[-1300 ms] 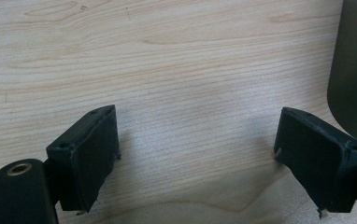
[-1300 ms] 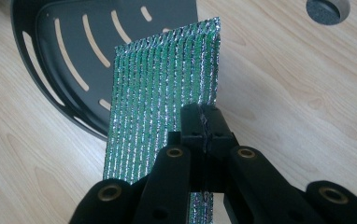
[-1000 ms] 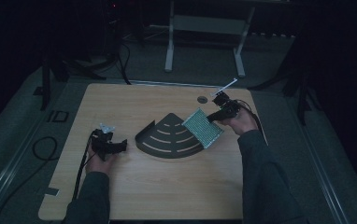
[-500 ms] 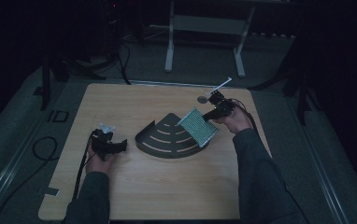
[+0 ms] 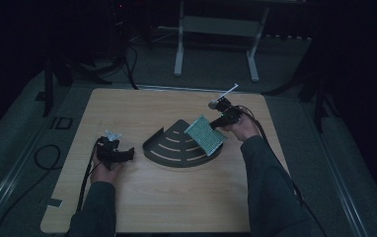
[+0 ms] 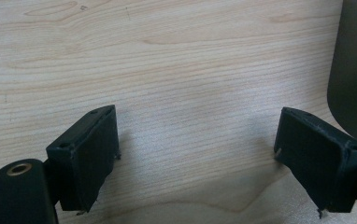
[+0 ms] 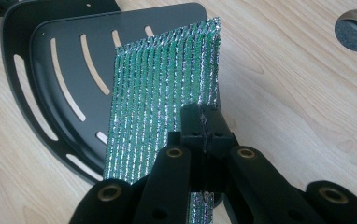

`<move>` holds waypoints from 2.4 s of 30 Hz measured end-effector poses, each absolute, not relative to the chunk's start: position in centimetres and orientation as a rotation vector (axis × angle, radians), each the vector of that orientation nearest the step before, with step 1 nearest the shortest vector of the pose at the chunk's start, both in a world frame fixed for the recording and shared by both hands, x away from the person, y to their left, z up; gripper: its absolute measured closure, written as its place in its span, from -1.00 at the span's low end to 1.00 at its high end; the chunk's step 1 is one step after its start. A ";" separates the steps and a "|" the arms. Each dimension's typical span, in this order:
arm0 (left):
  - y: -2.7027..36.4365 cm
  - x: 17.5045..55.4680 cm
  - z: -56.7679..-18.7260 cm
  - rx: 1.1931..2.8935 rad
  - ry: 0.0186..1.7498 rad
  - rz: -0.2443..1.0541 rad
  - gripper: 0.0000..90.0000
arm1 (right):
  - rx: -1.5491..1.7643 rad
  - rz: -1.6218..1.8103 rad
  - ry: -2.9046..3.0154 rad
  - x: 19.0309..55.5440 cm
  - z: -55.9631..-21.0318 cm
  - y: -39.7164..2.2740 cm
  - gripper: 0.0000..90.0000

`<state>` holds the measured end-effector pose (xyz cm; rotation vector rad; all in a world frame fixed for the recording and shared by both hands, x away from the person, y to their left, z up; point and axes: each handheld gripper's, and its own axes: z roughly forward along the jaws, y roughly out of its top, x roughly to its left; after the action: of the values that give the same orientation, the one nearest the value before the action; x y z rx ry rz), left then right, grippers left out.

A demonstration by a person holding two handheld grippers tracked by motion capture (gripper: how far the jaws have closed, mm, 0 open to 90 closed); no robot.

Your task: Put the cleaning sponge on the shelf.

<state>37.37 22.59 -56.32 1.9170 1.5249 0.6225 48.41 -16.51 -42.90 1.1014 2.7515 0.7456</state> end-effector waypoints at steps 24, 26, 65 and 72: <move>22.6 37.4 -56.3 1.917 1.525 0.622 -0.68 | 1.065 0.720 2.766 49.0 -44.6 -14.9 0.99; 22.6 37.4 -56.3 1.917 1.525 0.622 -0.68 | 1.063 0.712 2.765 49.0 -44.8 -14.7 0.99; 22.6 37.4 -56.3 1.917 1.525 0.622 -0.68 | 1.042 0.580 2.755 49.0 -47.5 -14.8 0.97; 22.6 37.4 -56.3 1.917 1.525 0.623 -0.68 | 1.038 0.571 2.731 48.9 -47.5 -15.0 0.94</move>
<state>37.37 22.59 -56.32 1.9172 1.5248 0.6225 48.89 -14.96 -47.46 1.0377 2.7309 0.5712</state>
